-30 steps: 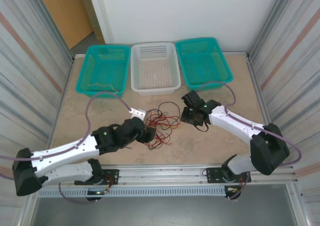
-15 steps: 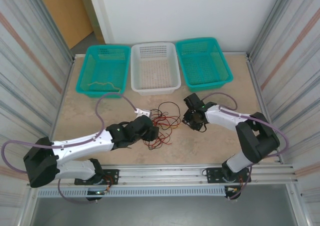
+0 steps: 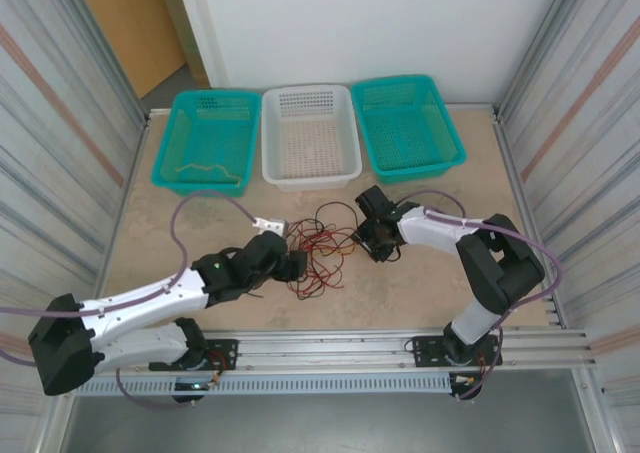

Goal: Untangle the cables

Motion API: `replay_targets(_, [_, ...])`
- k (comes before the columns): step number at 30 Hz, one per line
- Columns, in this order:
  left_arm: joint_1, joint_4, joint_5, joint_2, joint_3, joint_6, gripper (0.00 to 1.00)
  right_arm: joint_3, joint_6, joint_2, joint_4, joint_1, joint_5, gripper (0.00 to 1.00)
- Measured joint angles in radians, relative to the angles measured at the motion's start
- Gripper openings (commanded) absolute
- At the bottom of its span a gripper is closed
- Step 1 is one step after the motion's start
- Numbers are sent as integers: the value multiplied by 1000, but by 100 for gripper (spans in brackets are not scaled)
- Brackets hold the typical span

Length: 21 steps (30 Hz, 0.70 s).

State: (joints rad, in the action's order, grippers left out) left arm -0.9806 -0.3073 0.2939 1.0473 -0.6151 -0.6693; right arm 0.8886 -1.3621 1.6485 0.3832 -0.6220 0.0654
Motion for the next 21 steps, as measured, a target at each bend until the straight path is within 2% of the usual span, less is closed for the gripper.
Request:
replay_targets(6, [0, -11, -7, -25, 14, -9, 78, 46, 1, 33, 40, -9, -9, 41])
replay_targets(9, [0, -16, -6, -55, 14, -9, 78, 66, 12, 52, 0, -24, -12, 41])
replay_targets(15, [5, -53, 5, -93, 14, -8, 78, 181, 87, 100, -36, -72, -19, 48])
replay_targets(17, [12, -66, 6, -95, 14, -8, 78, 209, 99, 109, -40, -81, -23, 44])
replay_targets(19, [17, -80, 6, -96, 14, -8, 78, 224, 112, 125, -40, -88, -22, 33])
replay_targets(21, [18, -89, 10, -97, 14, -8, 78, 233, 121, 151, -33, -87, -24, 31])
